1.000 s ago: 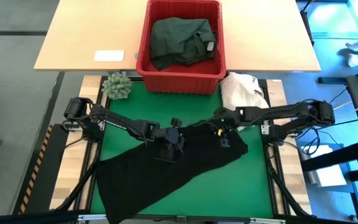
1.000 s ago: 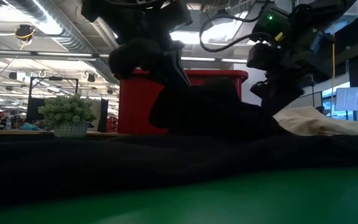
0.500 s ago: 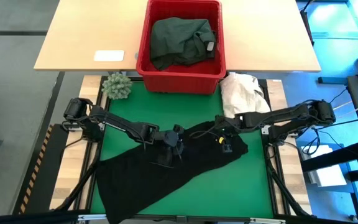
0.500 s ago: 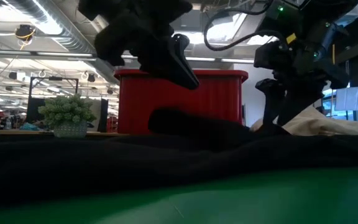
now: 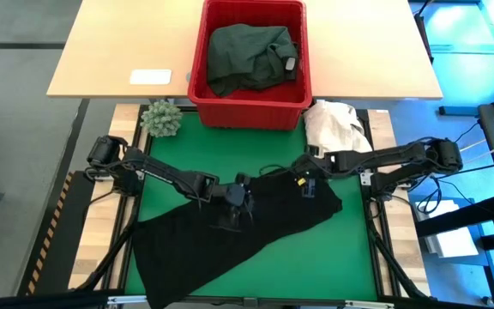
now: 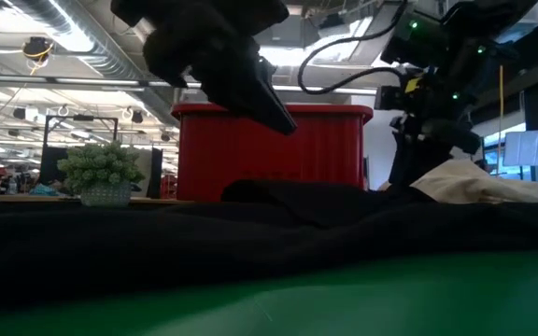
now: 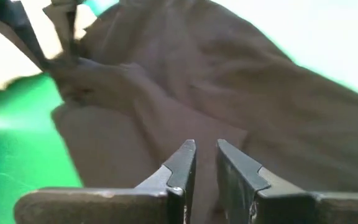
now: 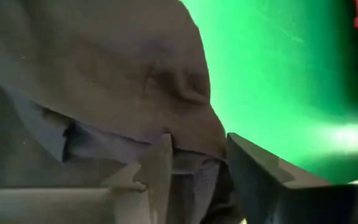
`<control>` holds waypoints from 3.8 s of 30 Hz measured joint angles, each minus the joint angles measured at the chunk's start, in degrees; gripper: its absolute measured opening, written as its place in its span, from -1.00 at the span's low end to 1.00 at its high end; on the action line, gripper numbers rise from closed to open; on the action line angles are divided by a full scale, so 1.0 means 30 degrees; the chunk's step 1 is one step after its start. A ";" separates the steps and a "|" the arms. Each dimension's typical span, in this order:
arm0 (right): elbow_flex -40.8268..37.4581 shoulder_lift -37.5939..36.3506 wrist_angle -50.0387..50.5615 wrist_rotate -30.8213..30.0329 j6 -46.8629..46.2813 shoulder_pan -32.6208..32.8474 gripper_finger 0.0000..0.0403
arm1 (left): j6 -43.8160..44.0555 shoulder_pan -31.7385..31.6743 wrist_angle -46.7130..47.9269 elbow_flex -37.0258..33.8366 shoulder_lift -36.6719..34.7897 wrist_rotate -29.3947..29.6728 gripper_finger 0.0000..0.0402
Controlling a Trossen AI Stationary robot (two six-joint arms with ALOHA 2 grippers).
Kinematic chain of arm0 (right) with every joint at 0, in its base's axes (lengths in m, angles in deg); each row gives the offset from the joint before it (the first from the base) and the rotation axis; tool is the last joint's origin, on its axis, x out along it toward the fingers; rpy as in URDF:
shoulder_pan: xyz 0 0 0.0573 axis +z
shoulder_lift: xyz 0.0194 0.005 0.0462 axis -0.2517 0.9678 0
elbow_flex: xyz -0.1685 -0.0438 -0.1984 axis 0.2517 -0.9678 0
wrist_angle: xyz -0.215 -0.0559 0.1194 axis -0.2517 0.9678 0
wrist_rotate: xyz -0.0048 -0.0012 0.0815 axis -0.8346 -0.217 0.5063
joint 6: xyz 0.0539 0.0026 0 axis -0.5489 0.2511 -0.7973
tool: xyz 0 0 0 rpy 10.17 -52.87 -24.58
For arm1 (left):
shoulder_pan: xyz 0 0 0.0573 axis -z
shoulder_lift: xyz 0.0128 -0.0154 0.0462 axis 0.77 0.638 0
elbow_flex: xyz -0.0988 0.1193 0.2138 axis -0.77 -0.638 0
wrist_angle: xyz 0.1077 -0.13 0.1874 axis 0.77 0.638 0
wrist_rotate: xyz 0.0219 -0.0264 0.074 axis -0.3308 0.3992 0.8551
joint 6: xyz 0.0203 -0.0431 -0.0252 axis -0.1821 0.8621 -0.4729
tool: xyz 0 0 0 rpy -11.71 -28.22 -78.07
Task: Fold laundry
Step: Fold the black shirt
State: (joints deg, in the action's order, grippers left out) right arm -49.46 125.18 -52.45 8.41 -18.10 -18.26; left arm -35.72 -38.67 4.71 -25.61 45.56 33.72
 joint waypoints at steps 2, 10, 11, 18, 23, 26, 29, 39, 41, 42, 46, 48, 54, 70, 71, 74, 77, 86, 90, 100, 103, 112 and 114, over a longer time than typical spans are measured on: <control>0.0000 0.0119 0.0020 0.0815 0.0018 -0.0369 -0.42 | 0.0592 0.0214 0.0601 0.0000 0.0000 -0.0677 -0.72; 0.0007 -0.0085 0.3386 0.2016 0.0375 -0.1084 -0.95 | 0.3418 0.1596 0.3517 0.0000 0.0000 -0.0492 -0.72; 0.0004 -0.0070 0.4006 0.1998 0.0173 -0.1071 -0.97 | 0.3760 0.1755 0.3741 -0.0001 0.0000 -0.0492 -0.72; -0.0007 -0.0402 0.4285 0.1430 -0.0579 -0.1033 -0.83 | 0.4825 0.2495 0.4279 -0.0007 0.0007 -0.0430 -0.72; 0.0279 -0.1067 0.3730 0.1360 -0.0511 -0.1033 -0.77 | 0.5453 0.2710 0.4528 -0.0004 0.0007 -0.0419 -0.72; 0.0810 -0.1492 0.3995 0.1565 -0.0503 -0.1026 -0.74 | 0.5847 0.2823 0.4897 -0.0007 0.0007 -0.0413 -0.72; 0.1104 -0.1910 0.3961 0.3080 -0.0497 -0.1026 -0.72 | 0.6282 0.2918 0.5076 -0.0015 0.0060 -0.0413 -0.72; 0.0103 -0.2004 0.3862 0.5542 -0.1951 0.0845 -0.78 | 0.7990 0.3475 0.5098 -0.0962 0.0885 -0.0562 -0.72; -0.0261 -0.2004 0.3795 0.5548 -0.2718 0.1860 -0.85 | 0.8296 0.3687 0.5064 -0.1084 0.1013 -0.0561 -0.72; -0.0429 -0.2004 0.3834 0.5573 -0.3135 0.2451 -0.89 | 0.8322 0.3802 0.5016 -0.1151 0.1041 -0.0567 -0.72; -0.1028 -0.2004 0.3428 0.6197 -0.4893 0.4835 -0.98 | 0.8351 0.4079 0.5039 -0.1427 0.1049 -0.0358 -0.72; -0.1345 -0.2004 0.3392 0.6661 -0.5943 0.5890 -0.96 | 0.8516 0.4057 0.5240 -0.1566 0.1049 -0.0220 -0.72; -0.1822 -0.2004 0.3946 0.6826 -0.8986 0.8195 -0.96 | 0.8878 0.4035 0.5377 -0.1872 0.1049 0.0011 -0.72; -0.1931 -0.1174 0.4340 0.2439 -1.0507 0.6735 -0.99 | 1.1884 0.5369 0.6110 -0.1865 0.1013 -0.1959 -0.72; -0.1931 -0.0928 0.4315 0.2304 -1.0482 0.6521 -0.99 | 1.2177 0.5549 0.6106 -0.1865 0.1013 -0.1956 -0.72; -0.1931 -0.0156 0.3968 0.1957 -1.0239 0.5738 -0.99 | 1.3144 0.5999 0.6039 -0.1865 0.1013 -0.2016 -0.72; -0.1903 0.0618 0.3135 0.1834 -0.9678 0.4958 -0.99 | 1.3825 0.6301 0.5804 -0.1872 0.1013 -0.2036 -0.72; -0.1916 0.1620 -0.0478 0.0442 -0.8772 0.2650 -0.99 | 1.7311 0.6549 0.4567 -0.1902 0.1042 -0.2694 -0.72; -0.1938 0.1644 -0.1303 -0.0104 -0.8415 0.1640 -0.99 | 1.8786 0.6387 0.4489 -0.1902 0.1049 -0.1877 -0.72; -0.1938 0.1639 -0.1470 -0.1213 -0.8259 -0.1124 -0.99 | 1.9036 0.4863 0.4636 -0.1902 0.1056 0.0551 -0.72; -0.1938 0.1639 -0.2081 -0.1427 -0.8155 -0.2077 -0.99 | 1.8646 0.4192 0.4830 -0.1902 0.1056 0.0951 -0.72; -0.1938 0.1631 -0.3351 -0.1175 -0.6929 -0.4137 -0.99 | 1.7610 0.2136 0.6670 -0.1880 0.1035 0.1169 -0.72; -0.1938 0.1624 -0.3351 -0.1123 -0.6895 -0.4562 -0.99 | 1.7065 0.1755 0.6737 -0.1880 0.1027 0.1292 -0.72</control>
State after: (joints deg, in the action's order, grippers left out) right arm -55.28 130.05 -62.51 5.05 -38.78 -31.95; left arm 15.48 -33.40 24.92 -31.24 48.64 37.60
